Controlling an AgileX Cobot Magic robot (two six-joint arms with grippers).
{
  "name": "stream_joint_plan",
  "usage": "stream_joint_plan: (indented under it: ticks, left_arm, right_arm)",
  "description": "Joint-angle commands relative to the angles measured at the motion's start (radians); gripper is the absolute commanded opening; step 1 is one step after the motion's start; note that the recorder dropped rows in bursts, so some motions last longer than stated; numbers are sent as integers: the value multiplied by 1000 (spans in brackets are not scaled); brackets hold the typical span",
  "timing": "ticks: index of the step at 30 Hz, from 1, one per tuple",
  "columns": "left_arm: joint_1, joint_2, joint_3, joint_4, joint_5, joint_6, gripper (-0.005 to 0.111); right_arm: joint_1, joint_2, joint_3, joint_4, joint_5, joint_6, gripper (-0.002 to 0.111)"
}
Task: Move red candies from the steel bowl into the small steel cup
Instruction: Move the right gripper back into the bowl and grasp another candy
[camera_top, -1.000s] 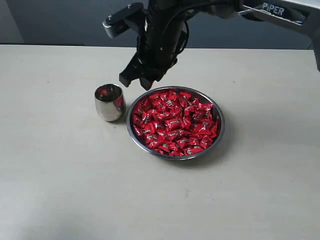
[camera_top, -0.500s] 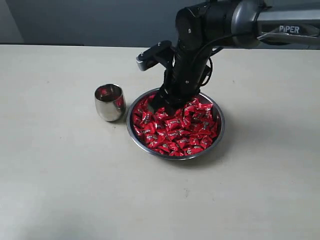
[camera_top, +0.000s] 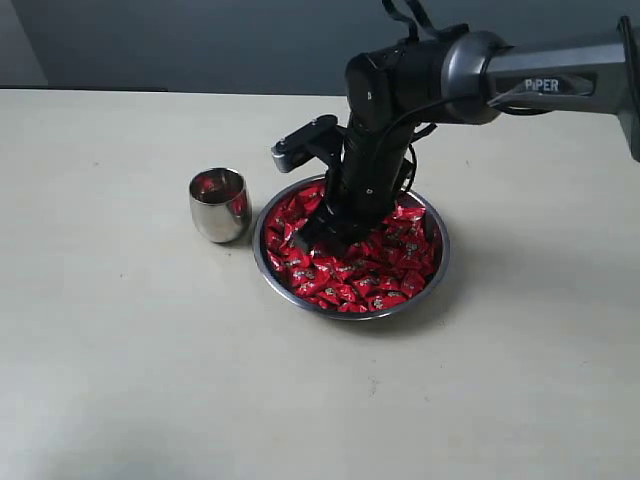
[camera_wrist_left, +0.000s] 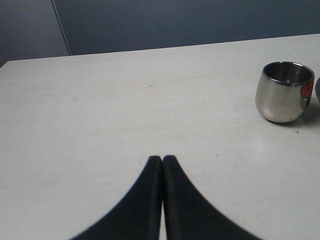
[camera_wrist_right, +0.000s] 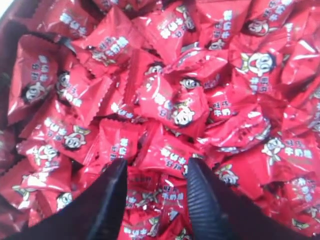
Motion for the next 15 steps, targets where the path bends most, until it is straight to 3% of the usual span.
stream_joint_plan:
  ticks: [1, 8, 15]
  left_arm:
    - [-5, -5, -8, 2, -6, -3, 0]
    - [-5, -5, -8, 2, -6, -3, 0]
    - [-5, -5, -8, 2, -6, -3, 0]
  right_arm:
    - [-1, 20, 4, 5, -26, -6, 48]
    - [-1, 31, 4, -3, -52, -4, 42]
    - [-1, 31, 4, -5, -50, -4, -1]
